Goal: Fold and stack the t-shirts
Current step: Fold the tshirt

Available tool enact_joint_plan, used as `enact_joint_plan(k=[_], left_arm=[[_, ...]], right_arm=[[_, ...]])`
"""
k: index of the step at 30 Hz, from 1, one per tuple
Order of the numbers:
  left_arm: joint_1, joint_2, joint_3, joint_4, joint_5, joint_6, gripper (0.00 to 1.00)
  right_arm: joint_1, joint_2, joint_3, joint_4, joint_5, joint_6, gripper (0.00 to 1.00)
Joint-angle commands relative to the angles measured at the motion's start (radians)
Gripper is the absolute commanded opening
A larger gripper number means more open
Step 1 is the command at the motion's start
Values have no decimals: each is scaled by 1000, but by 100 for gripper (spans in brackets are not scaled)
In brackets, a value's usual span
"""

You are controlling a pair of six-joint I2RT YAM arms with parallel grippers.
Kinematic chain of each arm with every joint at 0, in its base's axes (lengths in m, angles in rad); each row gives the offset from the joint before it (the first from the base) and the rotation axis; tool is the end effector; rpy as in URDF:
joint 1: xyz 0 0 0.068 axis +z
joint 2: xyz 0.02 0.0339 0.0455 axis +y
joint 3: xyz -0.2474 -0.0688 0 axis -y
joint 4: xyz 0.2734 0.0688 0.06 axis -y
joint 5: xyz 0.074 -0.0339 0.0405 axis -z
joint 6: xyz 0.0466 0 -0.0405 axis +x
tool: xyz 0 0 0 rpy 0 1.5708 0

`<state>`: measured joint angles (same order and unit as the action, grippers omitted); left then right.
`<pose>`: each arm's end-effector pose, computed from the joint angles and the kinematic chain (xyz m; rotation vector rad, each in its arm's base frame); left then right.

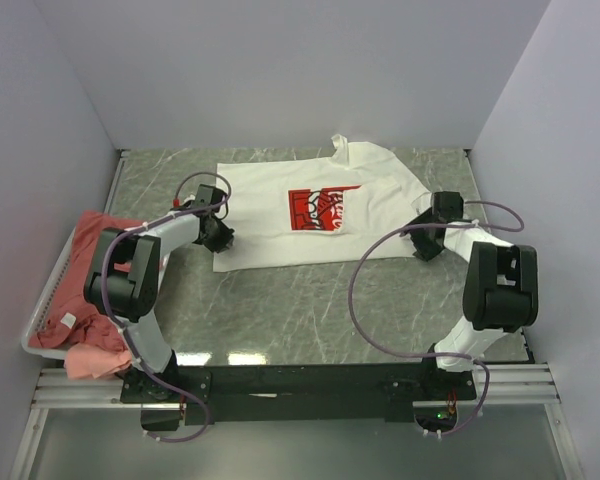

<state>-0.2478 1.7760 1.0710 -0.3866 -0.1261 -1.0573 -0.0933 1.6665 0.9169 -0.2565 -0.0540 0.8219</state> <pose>0.3630 -0.0858 0.1175 -1.0908 2.4415 -0.2625 0.3479 -0.0300 0.1156 1.1359 2.3528 0.3360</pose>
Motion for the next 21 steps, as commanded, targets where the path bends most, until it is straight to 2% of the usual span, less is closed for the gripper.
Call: enact_joint_plan(k=[1,4,12,14,18,21], left_arm=[[18,10,-8,-18,-62,-20,23],[34,14,-25,-23,-79,-17,22],[81,5,-37,-40,-73,2,23],[81,-22,-16,-54,-76,20,27],[85,-91,26,-102,-99,46,40],[85,-176,1,-133,-115,39,48]], right_arm=[[-62,12,-23,22,40,19,69],[-95,10,-39,22,33,14,66],[-134,-20,-78,19,11,10,67],[-135,-31,-75,7,11,8,67],[-135,-99,-78,-15,25,-1,68],[-135,-135,-76,-46,29,-7,68]])
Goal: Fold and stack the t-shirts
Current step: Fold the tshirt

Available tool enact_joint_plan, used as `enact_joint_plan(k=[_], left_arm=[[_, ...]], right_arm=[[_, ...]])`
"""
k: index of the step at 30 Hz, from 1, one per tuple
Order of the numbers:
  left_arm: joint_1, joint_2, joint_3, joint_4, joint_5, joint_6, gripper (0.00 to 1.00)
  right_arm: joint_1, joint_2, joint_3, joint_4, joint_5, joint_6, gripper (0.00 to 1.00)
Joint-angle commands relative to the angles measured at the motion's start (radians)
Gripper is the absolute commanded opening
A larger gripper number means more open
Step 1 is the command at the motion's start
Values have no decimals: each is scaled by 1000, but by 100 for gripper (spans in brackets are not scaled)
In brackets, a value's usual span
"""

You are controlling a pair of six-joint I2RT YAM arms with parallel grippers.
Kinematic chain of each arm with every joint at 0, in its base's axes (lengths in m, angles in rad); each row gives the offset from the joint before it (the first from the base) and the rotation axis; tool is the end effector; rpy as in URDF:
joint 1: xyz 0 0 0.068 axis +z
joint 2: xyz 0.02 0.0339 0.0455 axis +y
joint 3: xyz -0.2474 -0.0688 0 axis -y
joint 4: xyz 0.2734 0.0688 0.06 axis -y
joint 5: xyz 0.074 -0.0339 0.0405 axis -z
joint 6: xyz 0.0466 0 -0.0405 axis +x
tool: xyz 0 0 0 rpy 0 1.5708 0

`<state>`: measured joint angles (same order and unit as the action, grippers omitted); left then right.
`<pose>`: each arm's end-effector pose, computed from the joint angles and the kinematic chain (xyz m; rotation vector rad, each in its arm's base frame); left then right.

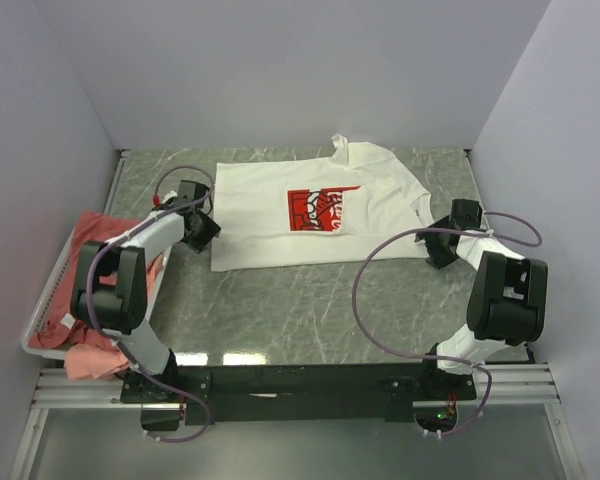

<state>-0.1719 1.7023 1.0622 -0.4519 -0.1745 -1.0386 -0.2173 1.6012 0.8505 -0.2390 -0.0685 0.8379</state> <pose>0.3588 -0.0541 0.1372 -1.1621 2.3771 -0.1771 0.3273 -0.0690 0.1174 1.2811 2.2513 0.3210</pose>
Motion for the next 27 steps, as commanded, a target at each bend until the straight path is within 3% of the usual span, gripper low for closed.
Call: enact_joint_plan(k=[1,7,10,22,27], left_arm=[[9,-142,1,-79,-72,14,49],[-33,-265,-155,-56,-56,-75,50],[-81,-256,-205,-28,-56,-110,49],[-133,-172,-214,9,-125,-147,47],[-133,-121,-208,30,-117,-141,42]], right_arm=[[-11,-81,-14,-75,48,-22,69],[-11,-152,-57,-98,87,-29,68],[-11,-153,-54,-106,90,-45,68],[-21,-100,-1,-120,105,-79,67],[-21,-63,21,-123,114,-79,66]])
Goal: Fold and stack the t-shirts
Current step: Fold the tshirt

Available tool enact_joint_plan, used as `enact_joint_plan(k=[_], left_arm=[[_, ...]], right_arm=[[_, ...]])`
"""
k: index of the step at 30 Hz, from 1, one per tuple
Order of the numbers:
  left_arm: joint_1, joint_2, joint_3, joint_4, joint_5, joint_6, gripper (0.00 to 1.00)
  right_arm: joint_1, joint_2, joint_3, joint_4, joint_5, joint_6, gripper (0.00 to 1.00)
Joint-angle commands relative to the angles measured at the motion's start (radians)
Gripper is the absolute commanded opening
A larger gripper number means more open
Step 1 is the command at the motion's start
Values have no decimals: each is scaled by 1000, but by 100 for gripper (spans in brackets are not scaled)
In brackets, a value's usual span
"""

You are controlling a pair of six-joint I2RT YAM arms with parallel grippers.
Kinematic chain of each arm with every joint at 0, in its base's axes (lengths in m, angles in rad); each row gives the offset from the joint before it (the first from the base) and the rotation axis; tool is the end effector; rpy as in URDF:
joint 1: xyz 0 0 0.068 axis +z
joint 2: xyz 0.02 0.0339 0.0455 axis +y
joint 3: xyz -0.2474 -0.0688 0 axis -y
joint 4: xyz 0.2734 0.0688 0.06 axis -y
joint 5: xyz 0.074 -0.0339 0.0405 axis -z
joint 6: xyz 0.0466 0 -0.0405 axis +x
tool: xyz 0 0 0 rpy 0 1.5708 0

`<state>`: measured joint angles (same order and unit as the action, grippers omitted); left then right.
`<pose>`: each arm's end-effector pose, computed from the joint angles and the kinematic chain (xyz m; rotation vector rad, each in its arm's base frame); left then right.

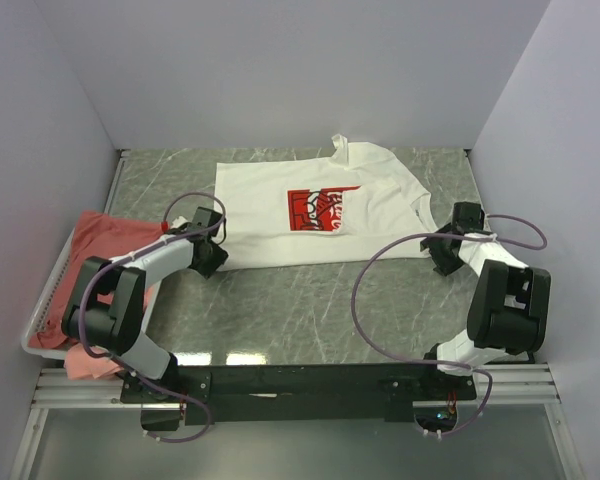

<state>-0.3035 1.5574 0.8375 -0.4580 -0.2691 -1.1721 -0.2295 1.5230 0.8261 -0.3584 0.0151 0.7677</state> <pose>0.2970 -0.0800 0.1159 -1.1894 2.3933 -0.0900 0.3074 -0.0725 0.1262 1.2651 2.3124 0.1656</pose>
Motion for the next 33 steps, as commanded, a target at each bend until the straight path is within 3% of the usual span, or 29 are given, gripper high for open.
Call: enact_joint_plan(k=[1,5,8,11,20,23,24,28,33], left_arm=[[-2,27,15,41,-22,-9,41],[-3,47,15,50,-25,2,35],[-2,61,23,58,-21,12,24],[0,70,37,55,-25,19,1],[0,47,71,22,-50,46,1],[0,32,77,10,-56,55,1],[0,23,78,7,-56,55,1],[0,-22,72,-24,-59,54,1],[0,-123,31,-73,-81,40,1]], right_arm=[[-7,20,51,-5,34,-8,66],[-8,55,73,-10,54,-7,66],[-8,71,88,-8,60,-4,66],[-8,94,110,-10,74,-5,65],[-10,209,232,-22,94,-21,50],[-8,249,268,-28,54,-25,23],[-8,252,268,-27,51,-24,0],[-10,194,231,-48,55,-21,0],[-50,-1,174,-114,47,-19,0]])
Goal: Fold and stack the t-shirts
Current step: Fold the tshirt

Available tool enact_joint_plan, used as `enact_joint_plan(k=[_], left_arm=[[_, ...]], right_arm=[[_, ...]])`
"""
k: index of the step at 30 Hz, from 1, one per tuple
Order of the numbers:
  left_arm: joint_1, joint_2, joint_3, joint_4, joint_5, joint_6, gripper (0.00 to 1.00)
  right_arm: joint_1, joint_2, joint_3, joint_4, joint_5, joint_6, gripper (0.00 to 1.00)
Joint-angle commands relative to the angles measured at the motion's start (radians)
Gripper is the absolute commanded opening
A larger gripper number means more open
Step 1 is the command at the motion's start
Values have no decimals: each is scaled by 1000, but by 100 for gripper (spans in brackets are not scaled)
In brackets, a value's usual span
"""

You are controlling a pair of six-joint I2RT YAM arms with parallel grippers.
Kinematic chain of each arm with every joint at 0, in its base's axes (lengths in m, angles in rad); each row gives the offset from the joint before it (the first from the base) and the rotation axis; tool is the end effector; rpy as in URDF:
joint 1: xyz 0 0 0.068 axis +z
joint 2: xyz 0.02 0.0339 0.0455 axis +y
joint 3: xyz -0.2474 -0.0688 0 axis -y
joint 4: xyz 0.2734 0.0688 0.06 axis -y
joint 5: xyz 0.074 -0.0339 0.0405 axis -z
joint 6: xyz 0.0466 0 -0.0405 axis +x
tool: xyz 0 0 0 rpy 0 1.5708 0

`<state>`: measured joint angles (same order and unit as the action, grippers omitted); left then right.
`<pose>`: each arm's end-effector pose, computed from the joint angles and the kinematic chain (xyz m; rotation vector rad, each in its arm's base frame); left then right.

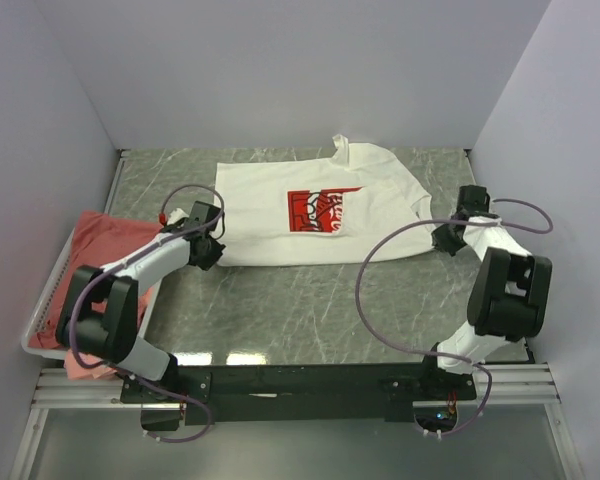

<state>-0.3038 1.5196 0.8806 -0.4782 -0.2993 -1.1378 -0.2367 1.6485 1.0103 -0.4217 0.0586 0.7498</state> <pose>0.3042 -0.0810 0.1391 -1.1384 2.3459 -0.1017 0.3430 -0.0855 0.1403 1.2636 2.3080 0.0998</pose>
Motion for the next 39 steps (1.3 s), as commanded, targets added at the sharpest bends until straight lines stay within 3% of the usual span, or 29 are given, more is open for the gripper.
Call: enact_joint_plan(k=[1,6,15,21,23,24,25,26,27,31,33,39], left_arm=[[0,-99,-20,-60,-50,1,1],[-1,-208,-91,-106,-44,-23,1],[-4,-442,-226,-203,-41,-89,1],[-8,-553,-285,-240,-29,-120,1],[-9,-559,-285,-250,-26,-122,6],[-9,-568,-282,-253,-26,-120,17],[-9,-575,-279,-258,-26,-111,23],[-9,-594,-261,-273,-35,-106,38],[-9,-605,-249,-287,-43,-94,44],[-9,-639,-148,-263,-66,-7,57],[-9,-578,-62,-209,-64,53,58],[-9,-164,296,-191,-95,173,57]], right_arm=[[-50,-144,-10,-95,-6,0,0],[-67,-231,-24,-199,-16,-12,0],[-85,-501,-291,-247,-2,45,0],[-95,-667,-360,-299,24,60,2],[-95,-699,-363,-311,12,54,13],[-95,-705,-358,-318,12,52,35],[-95,-716,-354,-328,18,54,50],[-95,-719,-348,-330,24,52,70],[-95,-719,-328,-338,33,39,75],[-89,-716,-274,-292,-20,-13,79],[-70,-702,-242,-203,-55,-30,83],[114,-414,23,-134,-48,-91,82]])
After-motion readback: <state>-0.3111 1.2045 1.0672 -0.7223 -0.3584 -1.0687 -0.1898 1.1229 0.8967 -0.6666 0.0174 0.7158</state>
